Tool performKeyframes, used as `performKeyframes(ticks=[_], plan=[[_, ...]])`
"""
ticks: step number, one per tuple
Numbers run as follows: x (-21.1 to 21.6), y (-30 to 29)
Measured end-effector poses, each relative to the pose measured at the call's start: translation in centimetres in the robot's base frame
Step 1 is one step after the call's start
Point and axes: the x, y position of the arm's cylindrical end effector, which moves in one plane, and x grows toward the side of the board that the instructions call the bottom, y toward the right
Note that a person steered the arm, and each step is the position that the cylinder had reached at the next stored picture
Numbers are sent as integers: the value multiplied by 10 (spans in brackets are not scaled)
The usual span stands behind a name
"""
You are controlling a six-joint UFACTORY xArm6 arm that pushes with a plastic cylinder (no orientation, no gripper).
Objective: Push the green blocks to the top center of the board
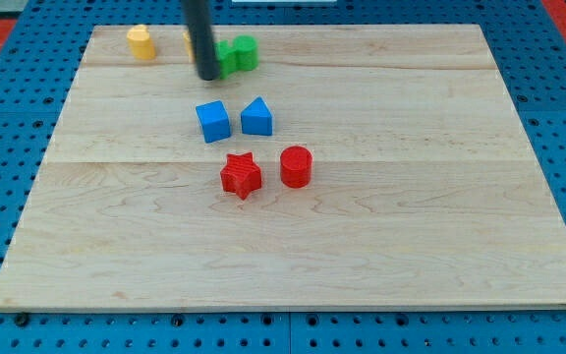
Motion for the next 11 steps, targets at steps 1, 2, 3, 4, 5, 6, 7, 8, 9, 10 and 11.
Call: performKeyframes(ticks=[1,2,3,4,5,6,7,8,9,10,11], plan=[[0,25],[14,16],[13,-49],[-20,-37],[-36,-12],[-50,18],[-55,36],[-60,18],[-88,14],[-100,43],[-99,82]])
